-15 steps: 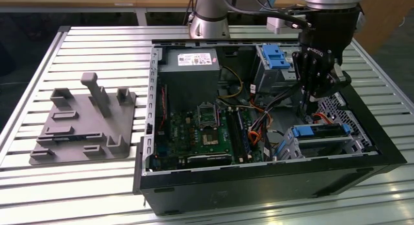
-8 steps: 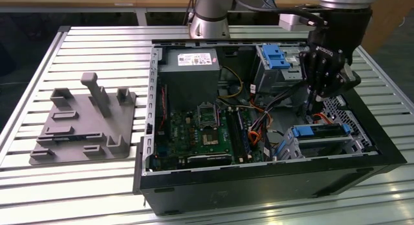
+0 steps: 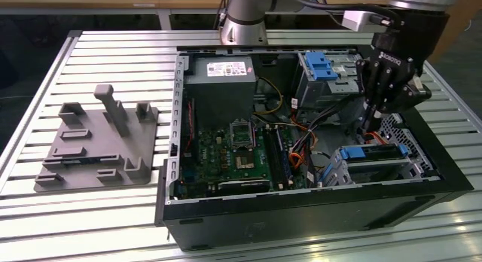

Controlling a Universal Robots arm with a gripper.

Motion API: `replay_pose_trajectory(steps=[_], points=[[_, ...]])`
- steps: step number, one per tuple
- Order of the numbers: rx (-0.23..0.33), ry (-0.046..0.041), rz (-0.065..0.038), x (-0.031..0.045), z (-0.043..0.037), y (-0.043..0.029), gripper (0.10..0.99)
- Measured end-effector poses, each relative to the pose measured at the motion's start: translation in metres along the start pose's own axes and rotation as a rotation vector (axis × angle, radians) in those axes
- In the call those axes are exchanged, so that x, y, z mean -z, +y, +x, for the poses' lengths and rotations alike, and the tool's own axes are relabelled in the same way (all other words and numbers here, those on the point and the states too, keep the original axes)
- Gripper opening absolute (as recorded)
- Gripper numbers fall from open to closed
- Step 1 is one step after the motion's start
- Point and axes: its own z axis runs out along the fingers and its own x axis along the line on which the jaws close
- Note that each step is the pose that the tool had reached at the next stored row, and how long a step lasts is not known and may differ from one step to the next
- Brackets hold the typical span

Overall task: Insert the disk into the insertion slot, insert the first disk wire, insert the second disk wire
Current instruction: 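Insert the second disk wire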

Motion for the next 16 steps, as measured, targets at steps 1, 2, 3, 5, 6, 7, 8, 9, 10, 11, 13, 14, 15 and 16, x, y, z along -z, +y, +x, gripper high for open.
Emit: replay_pose_trajectory(steps=[1, 2, 3, 5, 6, 7, 8, 9, 10, 11, 13, 14, 15, 16], points=[[0.000, -0.0022, -0.001, -0.0003, 0.0009, -0.0019, 0.145], [0.001, -0.0040, -0.001, -0.0005, 0.0019, -0.0028, 0.145], [0.000, -0.0052, -0.001, -0.0008, 0.0028, -0.0033, 0.145], [-0.003, -0.0065, -0.002, -0.0014, 0.0043, -0.0037, 0.145], [-0.006, -0.0071, -0.003, -0.0016, 0.0050, -0.0037, 0.145], [-0.013, -0.0076, -0.005, -0.0018, 0.0055, -0.0037, 0.145], [-0.020, -0.0086, -0.008, -0.0020, 0.0056, -0.0037, 0.145], [-0.030, -0.0101, -0.011, -0.0022, 0.0055, -0.0037, 0.145], [-0.039, -0.0120, -0.013, -0.0025, 0.0054, -0.0037, 0.145], [-0.046, -0.0146, -0.016, -0.0029, 0.0054, -0.0037, 0.145], [-0.055, -0.0236, -0.018, -0.0036, 0.0055, -0.0037, 0.145], [-0.055, -0.0329, -0.018, -0.0042, 0.0061, -0.0037, 0.145], [-0.054, -0.0457, -0.018, -0.0046, 0.0070, -0.0037, 0.145], [-0.053, -0.0613, -0.017, -0.0051, 0.0078, -0.0038, 0.145]])
